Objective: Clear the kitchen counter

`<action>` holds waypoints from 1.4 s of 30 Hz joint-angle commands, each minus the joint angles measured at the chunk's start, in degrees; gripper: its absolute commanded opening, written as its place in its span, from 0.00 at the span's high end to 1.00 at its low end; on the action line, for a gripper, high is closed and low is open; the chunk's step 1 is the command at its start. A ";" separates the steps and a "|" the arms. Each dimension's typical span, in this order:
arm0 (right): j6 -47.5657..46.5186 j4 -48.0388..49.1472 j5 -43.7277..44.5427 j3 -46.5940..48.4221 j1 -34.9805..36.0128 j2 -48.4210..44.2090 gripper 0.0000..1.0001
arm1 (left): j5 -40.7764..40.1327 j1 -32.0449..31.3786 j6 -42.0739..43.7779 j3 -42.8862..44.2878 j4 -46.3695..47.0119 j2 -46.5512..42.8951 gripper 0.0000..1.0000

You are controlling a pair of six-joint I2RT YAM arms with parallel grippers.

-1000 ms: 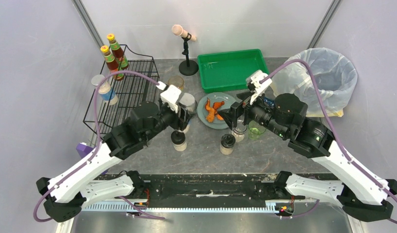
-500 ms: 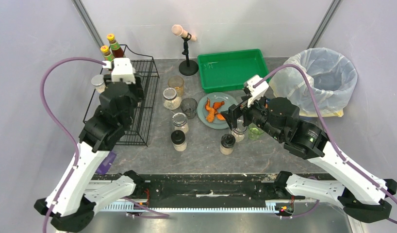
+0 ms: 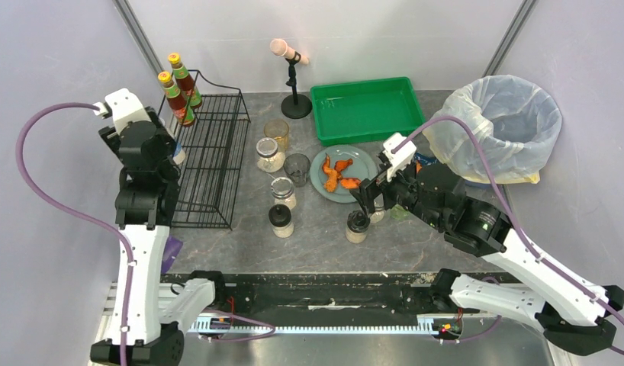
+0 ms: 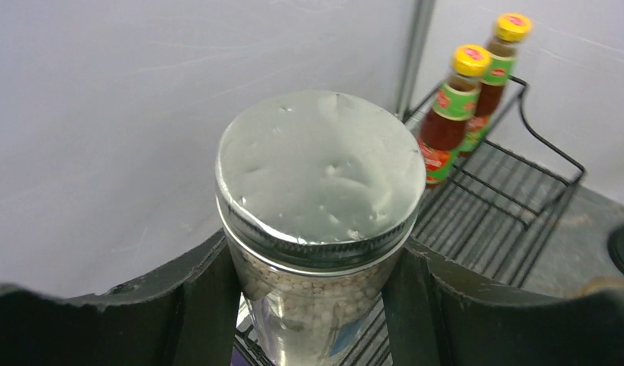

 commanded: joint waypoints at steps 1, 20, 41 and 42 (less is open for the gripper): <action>-1.66 2.92 -2.31 -2.74 0.03 -3.18 0.02 | 2.12 6.60 -6.54 -2.66 9.71 0.03 0.74; -6.13 5.68 -0.72 -13.11 0.04 -8.73 0.02 | 2.00 12.01 -9.99 -23.93 31.30 1.28 0.70; -6.14 5.66 0.87 -14.18 0.04 -9.58 0.02 | 1.75 11.97 -12.74 -34.98 36.15 -1.34 0.22; -6.19 5.64 0.94 -14.21 0.03 -9.66 0.02 | 1.76 12.01 -12.70 -34.79 35.56 -1.36 0.20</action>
